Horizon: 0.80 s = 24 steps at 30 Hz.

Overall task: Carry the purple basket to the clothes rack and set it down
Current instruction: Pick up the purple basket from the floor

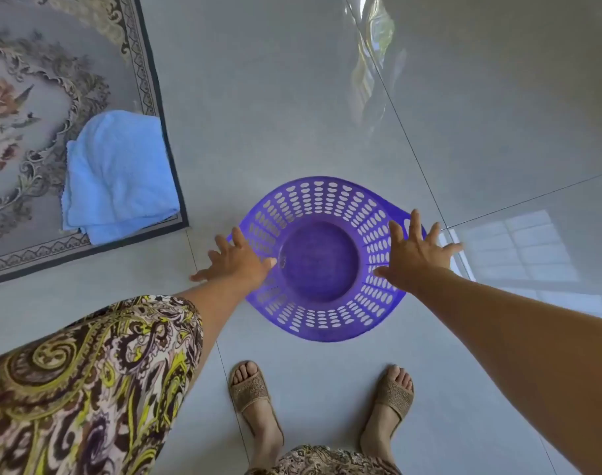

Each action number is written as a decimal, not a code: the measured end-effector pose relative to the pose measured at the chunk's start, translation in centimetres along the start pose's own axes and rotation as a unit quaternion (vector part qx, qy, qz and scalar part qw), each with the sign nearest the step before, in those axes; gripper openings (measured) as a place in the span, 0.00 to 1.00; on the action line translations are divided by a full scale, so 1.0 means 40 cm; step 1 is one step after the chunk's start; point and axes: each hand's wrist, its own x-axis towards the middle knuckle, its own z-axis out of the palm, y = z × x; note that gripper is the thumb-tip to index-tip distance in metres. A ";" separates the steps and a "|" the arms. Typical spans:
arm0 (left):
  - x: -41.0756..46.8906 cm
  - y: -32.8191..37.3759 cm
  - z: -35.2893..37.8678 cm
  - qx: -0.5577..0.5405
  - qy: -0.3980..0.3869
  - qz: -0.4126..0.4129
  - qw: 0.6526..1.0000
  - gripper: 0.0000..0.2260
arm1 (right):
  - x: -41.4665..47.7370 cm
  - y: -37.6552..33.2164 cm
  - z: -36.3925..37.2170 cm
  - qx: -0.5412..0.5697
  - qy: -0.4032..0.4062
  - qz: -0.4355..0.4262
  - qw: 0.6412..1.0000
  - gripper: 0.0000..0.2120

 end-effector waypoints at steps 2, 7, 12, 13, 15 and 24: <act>0.014 0.008 0.005 -0.007 -0.002 -0.010 1.000 0.42 | 0.016 -0.003 0.002 0.010 0.005 0.002 1.000 0.47; 0.041 0.027 0.027 -0.021 0.007 -0.028 0.999 0.38 | 0.061 -0.008 0.014 0.027 0.016 0.016 0.999 0.39; 0.052 0.041 0.033 -0.048 0.029 -0.035 0.998 0.34 | 0.073 -0.013 0.007 0.053 0.038 0.026 0.998 0.32; 0.055 0.042 0.030 -0.053 0.028 -0.034 0.998 0.33 | 0.073 -0.012 0.002 0.066 0.037 0.025 0.997 0.31; 0.060 0.039 0.021 -0.062 0.022 -0.034 0.997 0.32 | 0.073 -0.009 -0.009 0.099 0.021 0.027 0.995 0.30; 0.021 0.005 -0.044 -0.102 0.025 -0.018 0.994 0.27 | 0.008 -0.002 -0.080 0.122 -0.010 0.046 0.991 0.33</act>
